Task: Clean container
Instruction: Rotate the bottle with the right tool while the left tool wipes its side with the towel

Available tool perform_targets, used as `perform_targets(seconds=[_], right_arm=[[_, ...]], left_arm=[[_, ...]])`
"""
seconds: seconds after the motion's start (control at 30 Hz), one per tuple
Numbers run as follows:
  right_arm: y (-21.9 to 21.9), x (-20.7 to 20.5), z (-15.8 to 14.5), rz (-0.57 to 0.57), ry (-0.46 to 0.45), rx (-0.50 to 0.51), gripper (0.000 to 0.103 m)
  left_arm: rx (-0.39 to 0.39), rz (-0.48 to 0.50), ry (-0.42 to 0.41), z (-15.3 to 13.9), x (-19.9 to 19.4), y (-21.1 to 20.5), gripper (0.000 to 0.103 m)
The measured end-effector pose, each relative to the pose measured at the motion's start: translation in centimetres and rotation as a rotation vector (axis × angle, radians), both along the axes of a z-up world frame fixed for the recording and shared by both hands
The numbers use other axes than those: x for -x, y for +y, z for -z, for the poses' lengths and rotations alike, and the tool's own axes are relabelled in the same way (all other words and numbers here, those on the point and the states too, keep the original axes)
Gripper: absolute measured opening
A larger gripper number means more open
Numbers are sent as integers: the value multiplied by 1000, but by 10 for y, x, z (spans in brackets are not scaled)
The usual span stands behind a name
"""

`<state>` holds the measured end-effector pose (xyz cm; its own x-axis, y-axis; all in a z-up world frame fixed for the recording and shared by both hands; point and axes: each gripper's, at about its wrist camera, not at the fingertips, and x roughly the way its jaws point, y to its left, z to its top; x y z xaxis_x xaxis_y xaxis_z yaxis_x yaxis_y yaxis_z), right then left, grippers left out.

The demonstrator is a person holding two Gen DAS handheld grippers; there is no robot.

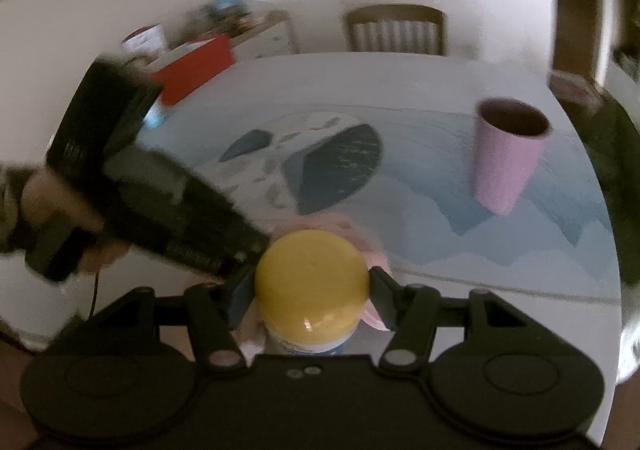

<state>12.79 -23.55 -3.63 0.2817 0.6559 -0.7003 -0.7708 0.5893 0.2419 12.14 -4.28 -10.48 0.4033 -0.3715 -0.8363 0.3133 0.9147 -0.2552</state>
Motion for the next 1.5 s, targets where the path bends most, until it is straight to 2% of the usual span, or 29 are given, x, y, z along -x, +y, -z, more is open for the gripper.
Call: perform_targets(seconds=[0.2,0.33,0.43,0.7,0.97,1.5], right_arm=[[-6,-19,0,171,112,-23,60],[-7,-29,2,280,172,-38,60],[-7,-34,6,352,212,-41,60],[-5,-41,14,498,357,-96,60],[1,-37,15,530,385,-103,60],[1,-38,12,558,403,-99,60]], left_arm=[[-64,-15,-57,-10,13,-6,19],[-7,-64,-106,-36,26,0,19],[67,-84,-132,-56,35,5,19],[138,-7,-166,-78,43,-17,20],[128,10,-151,-66,35,-18,19],[87,-54,-62,-19,10,19,20]])
